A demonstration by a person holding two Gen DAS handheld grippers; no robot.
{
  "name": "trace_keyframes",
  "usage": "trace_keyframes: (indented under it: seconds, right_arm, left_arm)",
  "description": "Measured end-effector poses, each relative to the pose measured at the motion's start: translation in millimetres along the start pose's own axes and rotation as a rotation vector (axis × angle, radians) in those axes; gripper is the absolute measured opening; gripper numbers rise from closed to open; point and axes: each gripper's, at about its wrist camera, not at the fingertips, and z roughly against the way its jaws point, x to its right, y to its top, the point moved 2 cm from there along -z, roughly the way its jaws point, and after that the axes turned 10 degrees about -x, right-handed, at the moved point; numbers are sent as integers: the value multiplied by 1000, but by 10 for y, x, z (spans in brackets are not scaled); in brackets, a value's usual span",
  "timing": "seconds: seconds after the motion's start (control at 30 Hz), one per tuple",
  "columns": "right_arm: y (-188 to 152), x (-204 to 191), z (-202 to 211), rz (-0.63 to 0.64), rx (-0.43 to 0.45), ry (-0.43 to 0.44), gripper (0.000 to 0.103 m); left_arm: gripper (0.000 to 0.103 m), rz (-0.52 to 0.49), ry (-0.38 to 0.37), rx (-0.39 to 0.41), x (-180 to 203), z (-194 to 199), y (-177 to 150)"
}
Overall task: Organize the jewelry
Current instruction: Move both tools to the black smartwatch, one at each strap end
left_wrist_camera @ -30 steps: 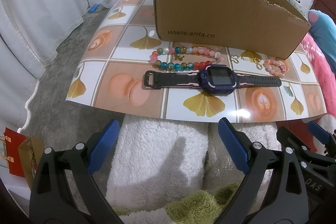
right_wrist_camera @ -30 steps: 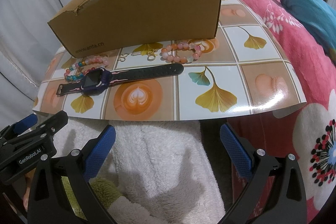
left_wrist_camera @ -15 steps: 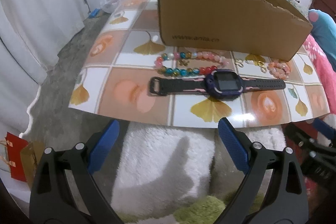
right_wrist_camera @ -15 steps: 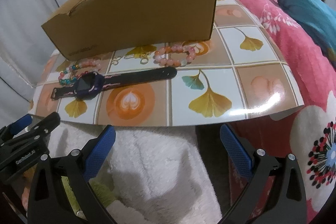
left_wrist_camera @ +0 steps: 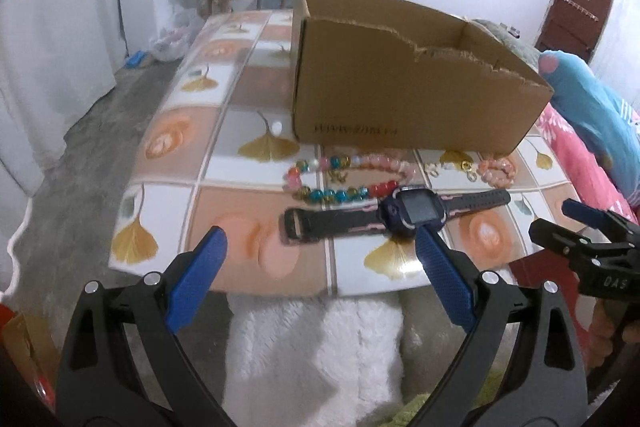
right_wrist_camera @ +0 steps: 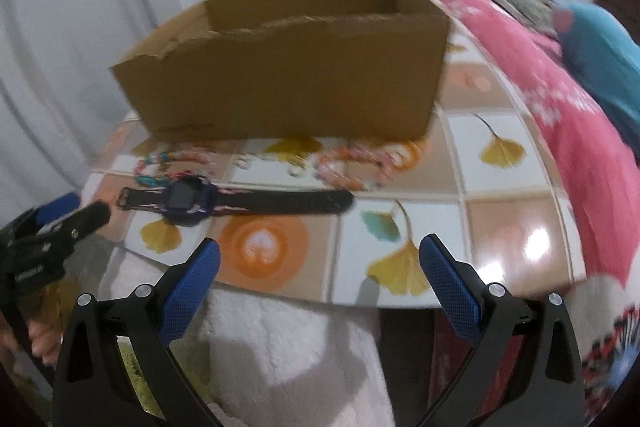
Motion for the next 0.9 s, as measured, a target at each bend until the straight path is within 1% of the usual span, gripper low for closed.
trace_keyframes:
  seconds: [0.07, 0.13, 0.2, 0.23, 0.37, 0.4, 0.43, 0.47, 0.53, 0.57, 0.63, 0.67, 0.73, 0.8, 0.9]
  right_arm:
    - [51, -63, -23, 66, -5, 45, 95]
    - [95, -139, -50, 140, -12, 67, 93]
    - [129, -217, -78, 222, -21, 90, 89]
    - [147, -265, -87, 263, -26, 106, 88]
    - [250, -411, -161, 428, -65, 176, 80]
    - [263, -425, -184, 455, -76, 187, 78]
    - [280, -439, -215, 493, -88, 195, 77]
    - [311, -465, -254, 538, -102, 198, 73]
    - [347, -507, -316, 599, -125, 196, 70]
    - [363, -523, -344, 628, -138, 197, 66]
    - [400, -553, -403, 679, -167, 198, 62]
    - [413, -571, -425, 703, -185, 209, 58]
    - [432, -569, -454, 729, -214, 229, 55]
    - [444, -568, -473, 754, -244, 248, 50]
    - [472, -580, -515, 781, -276, 266, 45]
  left_arm:
    - [92, -28, -16, -22, -1, -42, 54]
    - [92, -78, -2, -22, 24, -61, 81]
    - [92, -161, 26, -3, 103, -44, 85]
    - [92, -206, 26, 4, 143, -33, 84]
    - [91, -371, -22, 9, 312, -20, 46]
    - [90, -437, -33, 4, 364, -37, 29]
    - [81, -494, -40, -6, 410, -64, 16]
    - [74, -535, -44, -20, 442, -96, 8]
    - [70, -616, -58, -60, 490, -175, -10]
    - [62, -639, -72, -78, 496, -206, -17]
    - [56, -681, -94, -120, 515, -278, -1]
    - [50, -704, -105, -134, 520, -307, 10]
    - [45, -739, -118, -150, 527, -334, 31]
    - [45, -770, -122, -156, 539, -354, 50]
    - [45, -803, -147, -172, 556, -380, 74]
